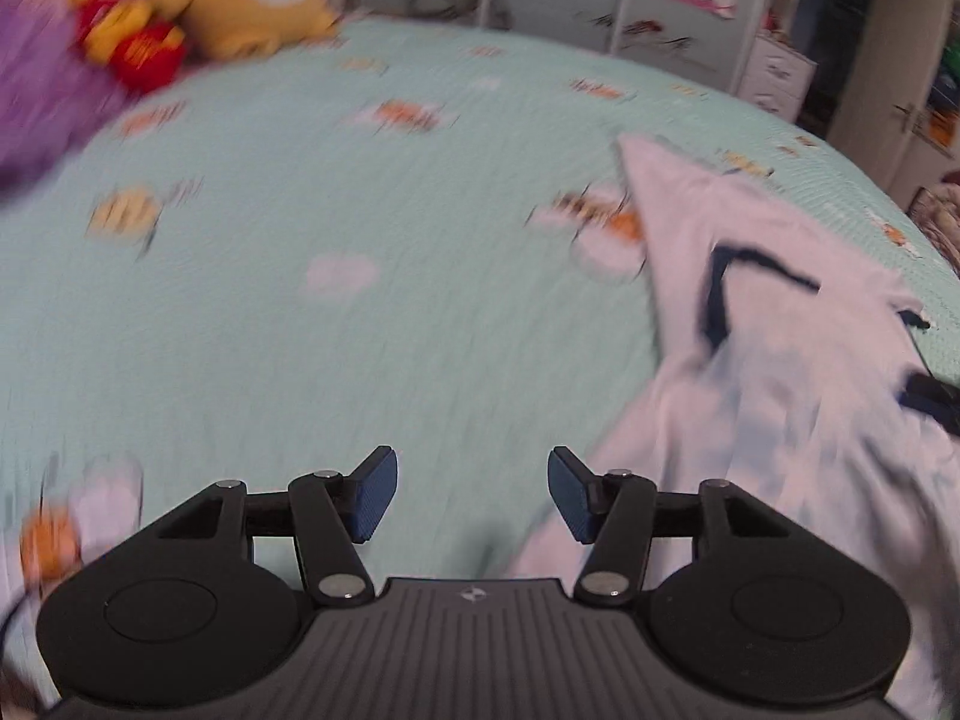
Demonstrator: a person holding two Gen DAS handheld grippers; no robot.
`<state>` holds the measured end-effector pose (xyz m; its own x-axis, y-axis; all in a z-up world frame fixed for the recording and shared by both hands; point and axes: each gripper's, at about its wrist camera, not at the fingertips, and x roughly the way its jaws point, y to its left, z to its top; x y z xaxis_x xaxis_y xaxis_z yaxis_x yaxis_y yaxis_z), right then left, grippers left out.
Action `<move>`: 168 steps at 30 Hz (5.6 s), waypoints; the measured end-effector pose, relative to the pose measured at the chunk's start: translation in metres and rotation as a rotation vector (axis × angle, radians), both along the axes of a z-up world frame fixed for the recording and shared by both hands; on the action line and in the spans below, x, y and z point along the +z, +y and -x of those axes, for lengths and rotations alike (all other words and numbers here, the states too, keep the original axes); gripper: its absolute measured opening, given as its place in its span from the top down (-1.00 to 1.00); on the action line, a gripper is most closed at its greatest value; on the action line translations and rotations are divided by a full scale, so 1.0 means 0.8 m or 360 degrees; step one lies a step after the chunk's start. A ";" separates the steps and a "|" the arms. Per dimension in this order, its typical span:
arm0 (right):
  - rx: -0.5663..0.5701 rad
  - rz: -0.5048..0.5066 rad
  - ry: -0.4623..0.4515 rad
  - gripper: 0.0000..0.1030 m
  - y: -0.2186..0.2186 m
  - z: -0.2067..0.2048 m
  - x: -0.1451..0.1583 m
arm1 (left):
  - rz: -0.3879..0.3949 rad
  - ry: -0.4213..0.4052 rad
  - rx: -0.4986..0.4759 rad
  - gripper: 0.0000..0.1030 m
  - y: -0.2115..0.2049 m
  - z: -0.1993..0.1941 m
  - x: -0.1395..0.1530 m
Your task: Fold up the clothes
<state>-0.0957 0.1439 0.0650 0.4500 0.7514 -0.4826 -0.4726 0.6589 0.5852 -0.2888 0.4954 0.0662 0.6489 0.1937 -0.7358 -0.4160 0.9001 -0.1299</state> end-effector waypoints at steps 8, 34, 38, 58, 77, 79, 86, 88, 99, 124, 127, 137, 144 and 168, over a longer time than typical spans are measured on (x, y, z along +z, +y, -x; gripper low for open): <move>-0.0015 0.0102 0.0047 0.41 -0.058 0.124 0.012 | 0.0003 0.0041 -0.0095 -0.09 -0.013 0.016 -0.030; -0.0194 0.0162 0.0157 0.19 -0.160 0.208 -0.020 | -0.0533 0.0155 -0.1115 0.72 -0.327 0.059 0.003; -0.0139 0.0136 0.0127 0.19 -0.152 0.218 -0.016 | -0.0411 0.0015 -0.0981 0.35 -0.299 0.092 0.012; 0.0252 0.0194 0.0246 0.19 0.009 0.199 -0.023 | -0.0093 -0.0183 -0.0400 0.22 -0.185 0.121 0.008; 0.0200 0.0099 0.0289 1.00 -0.014 0.199 -0.033 | -0.0035 -0.0306 -0.0553 0.22 -0.187 0.015 0.012; 0.0206 0.0074 0.0292 1.00 -0.015 0.197 -0.030 | -0.0039 -0.0286 -0.0601 0.22 -0.194 -0.004 0.002; 0.0207 0.0080 0.0323 1.00 -0.017 0.198 -0.044 | 0.0064 -0.0183 -0.0680 0.22 -0.214 -0.034 -0.022; 0.0211 0.0078 0.0318 1.00 -0.016 0.198 -0.044 | -0.0019 -0.0172 -0.0706 0.18 -0.225 -0.040 -0.021; 0.0195 0.0026 0.0320 1.00 -0.022 0.198 -0.040 | -0.0206 -0.0129 -0.0719 0.99 -0.250 -0.061 -0.029; -0.0306 -0.0255 0.0357 0.55 -0.058 -0.035 -0.025 | 0.0130 -0.0504 -0.0361 0.16 -0.161 -0.058 -0.009; -0.0419 -0.0323 0.0426 0.55 -0.028 -0.108 -0.047 | 0.0119 -0.0479 -0.0347 0.17 -0.152 -0.090 -0.021; -0.0782 -0.0469 0.0606 0.58 0.034 -0.210 -0.092 | 0.0260 -0.0470 -0.0300 0.20 -0.119 -0.101 -0.060; -0.0763 -0.0335 0.0516 1.00 0.035 -0.224 -0.093 | 0.0271 -0.0476 -0.0281 0.25 -0.114 -0.095 -0.063; -0.0335 -0.0017 -0.0109 0.81 0.066 -0.194 -0.006 | 0.0394 -0.0628 -0.0307 0.31 -0.105 -0.183 0.018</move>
